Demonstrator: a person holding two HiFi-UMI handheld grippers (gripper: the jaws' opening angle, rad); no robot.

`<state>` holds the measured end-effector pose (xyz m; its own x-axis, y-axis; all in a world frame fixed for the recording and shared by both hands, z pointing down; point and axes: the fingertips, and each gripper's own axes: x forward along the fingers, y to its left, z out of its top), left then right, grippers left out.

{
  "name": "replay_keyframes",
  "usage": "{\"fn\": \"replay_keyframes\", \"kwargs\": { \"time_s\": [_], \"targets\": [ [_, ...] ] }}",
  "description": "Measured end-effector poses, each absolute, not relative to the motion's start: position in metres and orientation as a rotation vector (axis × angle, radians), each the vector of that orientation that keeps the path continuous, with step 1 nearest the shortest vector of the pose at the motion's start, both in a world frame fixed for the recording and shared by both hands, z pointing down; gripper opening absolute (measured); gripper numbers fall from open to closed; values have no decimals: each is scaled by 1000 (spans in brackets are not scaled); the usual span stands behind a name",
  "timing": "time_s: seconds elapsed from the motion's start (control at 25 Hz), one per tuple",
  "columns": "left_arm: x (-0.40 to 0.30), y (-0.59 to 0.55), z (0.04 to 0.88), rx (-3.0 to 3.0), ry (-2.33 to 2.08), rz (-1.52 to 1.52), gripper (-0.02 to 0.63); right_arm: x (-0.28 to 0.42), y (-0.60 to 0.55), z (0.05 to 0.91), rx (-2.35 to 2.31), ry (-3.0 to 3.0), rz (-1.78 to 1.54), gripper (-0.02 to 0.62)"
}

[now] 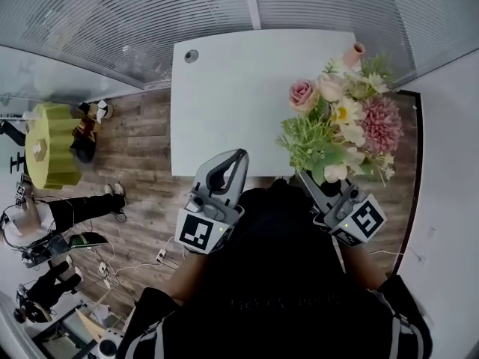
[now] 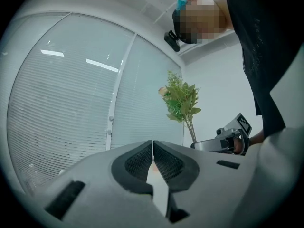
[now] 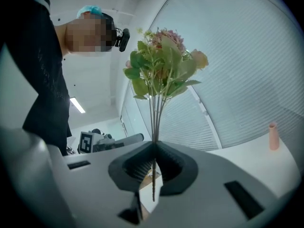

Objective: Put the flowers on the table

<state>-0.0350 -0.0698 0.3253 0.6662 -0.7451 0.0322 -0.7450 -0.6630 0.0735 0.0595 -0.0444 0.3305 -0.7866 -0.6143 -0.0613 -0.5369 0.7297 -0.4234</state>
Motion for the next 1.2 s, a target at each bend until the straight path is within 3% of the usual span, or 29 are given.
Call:
{"fn": "replay_keyframes", "kwargs": {
  "time_s": [1.2],
  "targets": [
    [-50, -132, 437, 2656, -1237, 193, 21, 57, -111, 461, -1103, 2861, -839, 40]
  ]
}}
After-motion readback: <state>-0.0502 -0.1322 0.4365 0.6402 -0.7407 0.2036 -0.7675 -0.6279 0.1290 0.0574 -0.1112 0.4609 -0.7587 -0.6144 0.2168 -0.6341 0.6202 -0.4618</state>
